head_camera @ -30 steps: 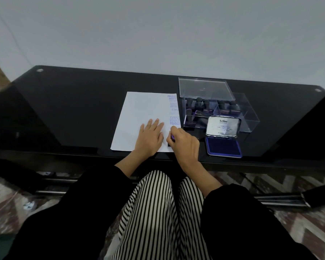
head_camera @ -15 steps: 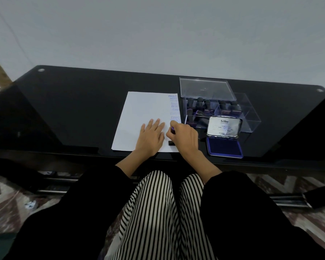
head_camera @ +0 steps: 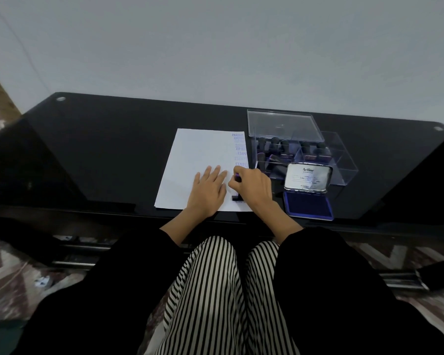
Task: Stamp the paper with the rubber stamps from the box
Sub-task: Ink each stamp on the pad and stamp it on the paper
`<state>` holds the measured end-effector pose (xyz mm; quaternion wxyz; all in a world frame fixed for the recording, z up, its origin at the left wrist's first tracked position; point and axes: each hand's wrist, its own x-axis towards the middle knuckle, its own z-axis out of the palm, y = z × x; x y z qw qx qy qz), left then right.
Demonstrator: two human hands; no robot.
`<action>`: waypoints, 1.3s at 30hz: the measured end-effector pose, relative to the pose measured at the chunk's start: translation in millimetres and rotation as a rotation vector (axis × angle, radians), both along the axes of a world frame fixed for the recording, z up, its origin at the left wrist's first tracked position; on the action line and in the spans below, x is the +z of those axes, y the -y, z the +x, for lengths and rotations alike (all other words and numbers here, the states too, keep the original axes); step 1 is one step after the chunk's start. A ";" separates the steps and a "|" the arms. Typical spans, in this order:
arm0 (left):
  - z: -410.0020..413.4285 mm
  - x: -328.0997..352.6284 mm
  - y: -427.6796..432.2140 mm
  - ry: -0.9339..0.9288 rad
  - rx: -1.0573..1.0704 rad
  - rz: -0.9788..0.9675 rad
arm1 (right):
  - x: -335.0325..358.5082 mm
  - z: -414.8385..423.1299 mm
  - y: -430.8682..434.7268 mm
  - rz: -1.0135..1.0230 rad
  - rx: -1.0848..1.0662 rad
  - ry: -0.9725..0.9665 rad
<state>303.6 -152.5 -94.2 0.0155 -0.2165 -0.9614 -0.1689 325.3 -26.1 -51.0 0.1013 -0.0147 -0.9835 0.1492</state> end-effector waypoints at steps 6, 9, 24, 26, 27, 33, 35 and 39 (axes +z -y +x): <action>-0.2 0.3 -0.7 0.009 0.002 0.001 | -0.1 3.5 0.6 -0.015 -0.006 -0.004; 0.1 0.6 -0.7 0.011 0.007 0.003 | -0.3 9.6 1.3 -0.004 -0.018 -0.029; 3.1 7.0 -3.5 0.026 0.043 -0.017 | -8.4 38.1 7.8 0.025 -0.055 -0.136; 3.2 11.6 -2.9 0.028 0.036 -0.028 | 0.8 37.4 -0.6 -0.034 -0.102 -0.136; 2.6 14.2 -2.4 0.025 0.032 -0.023 | 6.1 37.7 -6.7 -0.103 -0.149 -0.174; 0.4 27.7 -1.2 0.036 0.015 0.102 | 34.4 35.8 -51.8 -0.380 -0.334 -0.323; 0.0 34.1 -5.3 0.037 0.010 0.144 | 41.2 33.6 -62.8 -0.381 -0.315 -0.318; -2.2 48.8 -20.5 -0.005 -0.024 0.206 | 55.2 28.0 -77.7 -0.405 -0.258 -0.308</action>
